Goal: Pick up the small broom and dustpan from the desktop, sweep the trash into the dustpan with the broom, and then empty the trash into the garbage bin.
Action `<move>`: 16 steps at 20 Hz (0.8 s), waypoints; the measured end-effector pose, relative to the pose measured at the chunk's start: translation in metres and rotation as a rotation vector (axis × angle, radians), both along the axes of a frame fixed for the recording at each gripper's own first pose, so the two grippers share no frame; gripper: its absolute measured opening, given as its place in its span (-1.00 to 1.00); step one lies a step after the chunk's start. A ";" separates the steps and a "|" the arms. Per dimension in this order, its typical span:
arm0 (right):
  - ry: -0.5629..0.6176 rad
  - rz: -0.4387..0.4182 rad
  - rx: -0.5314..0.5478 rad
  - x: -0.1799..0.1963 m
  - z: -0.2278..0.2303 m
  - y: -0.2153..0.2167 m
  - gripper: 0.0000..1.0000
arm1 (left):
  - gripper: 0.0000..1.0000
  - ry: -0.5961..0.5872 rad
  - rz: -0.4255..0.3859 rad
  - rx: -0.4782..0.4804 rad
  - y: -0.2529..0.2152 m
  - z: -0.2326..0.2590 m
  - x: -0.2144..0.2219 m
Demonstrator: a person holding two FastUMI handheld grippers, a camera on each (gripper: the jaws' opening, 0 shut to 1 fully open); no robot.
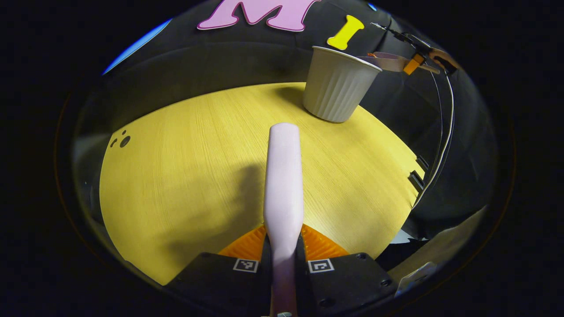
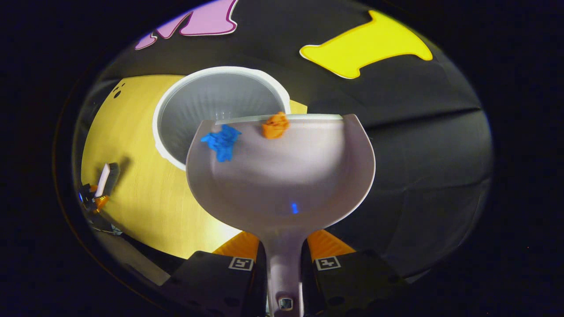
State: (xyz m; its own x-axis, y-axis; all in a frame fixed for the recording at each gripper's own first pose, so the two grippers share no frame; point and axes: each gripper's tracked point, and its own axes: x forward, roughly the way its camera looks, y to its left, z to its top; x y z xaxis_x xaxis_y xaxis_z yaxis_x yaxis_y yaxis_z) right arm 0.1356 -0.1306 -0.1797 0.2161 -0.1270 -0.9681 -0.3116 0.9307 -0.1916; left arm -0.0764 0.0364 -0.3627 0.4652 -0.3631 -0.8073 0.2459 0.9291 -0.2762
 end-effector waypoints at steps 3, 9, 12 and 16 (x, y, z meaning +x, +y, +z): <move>0.063 0.049 -0.031 0.006 0.007 -0.002 -0.29 | -0.50 0.007 0.009 -0.002 0.000 -0.001 -0.001; 0.155 0.208 -0.080 0.020 0.021 0.018 -0.29 | -0.46 0.007 0.025 0.001 -0.001 0.000 -0.001; 0.180 0.253 -0.141 0.029 0.021 0.017 -0.29 | -0.50 0.010 0.040 0.004 0.000 0.000 0.000; 0.161 0.368 -0.256 0.045 0.020 0.018 -0.29 | -0.46 0.023 0.066 -0.005 -0.001 -0.002 -0.003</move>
State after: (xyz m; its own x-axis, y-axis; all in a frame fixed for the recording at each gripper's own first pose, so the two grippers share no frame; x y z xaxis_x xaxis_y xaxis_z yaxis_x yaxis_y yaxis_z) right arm 0.1803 -0.1126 -0.1595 0.1414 -0.3090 -0.9405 -0.6562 0.6821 -0.3227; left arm -0.0792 0.0353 -0.3645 0.4691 -0.3364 -0.8166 0.1780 0.9417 -0.2856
